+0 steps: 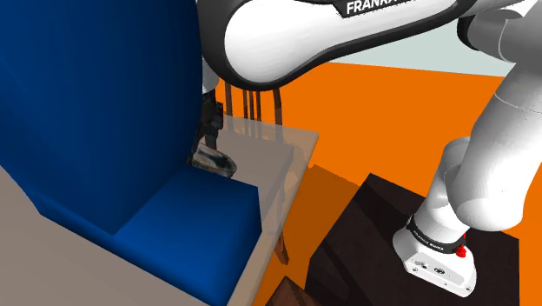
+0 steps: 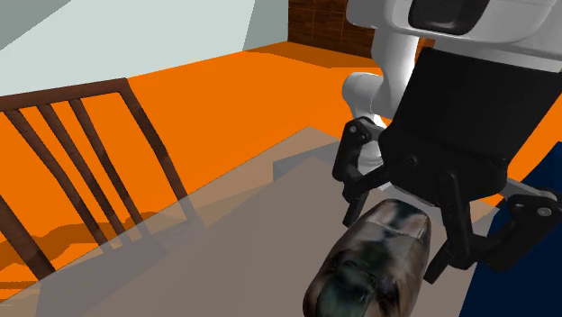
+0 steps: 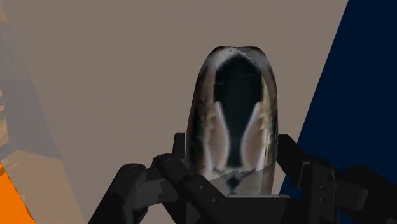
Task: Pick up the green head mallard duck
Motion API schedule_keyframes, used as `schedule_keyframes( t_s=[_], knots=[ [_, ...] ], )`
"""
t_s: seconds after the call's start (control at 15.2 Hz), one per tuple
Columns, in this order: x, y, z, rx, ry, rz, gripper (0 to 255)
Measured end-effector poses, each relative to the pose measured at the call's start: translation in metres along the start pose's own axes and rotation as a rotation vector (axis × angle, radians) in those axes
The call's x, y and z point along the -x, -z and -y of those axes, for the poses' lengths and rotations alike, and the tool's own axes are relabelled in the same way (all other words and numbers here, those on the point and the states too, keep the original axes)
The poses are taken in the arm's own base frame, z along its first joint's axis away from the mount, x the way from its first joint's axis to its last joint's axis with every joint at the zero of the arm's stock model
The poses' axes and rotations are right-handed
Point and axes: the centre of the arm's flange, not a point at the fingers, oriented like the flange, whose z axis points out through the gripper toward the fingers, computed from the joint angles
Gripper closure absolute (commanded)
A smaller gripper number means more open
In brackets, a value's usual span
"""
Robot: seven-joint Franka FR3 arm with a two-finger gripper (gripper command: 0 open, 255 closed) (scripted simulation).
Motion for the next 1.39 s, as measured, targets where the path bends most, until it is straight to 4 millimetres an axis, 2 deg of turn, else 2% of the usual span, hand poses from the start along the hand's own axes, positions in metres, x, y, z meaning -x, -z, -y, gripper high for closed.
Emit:
schedule_keyframes(
  t_s=[0.53, 1.39],
  knots=[
    [0.003, -0.003, 0.002, 0.006, 0.002, 0.022, 255],
    [-0.007, 0.062, 0.001, 0.004, 0.006, 0.025, 255]
  ],
)
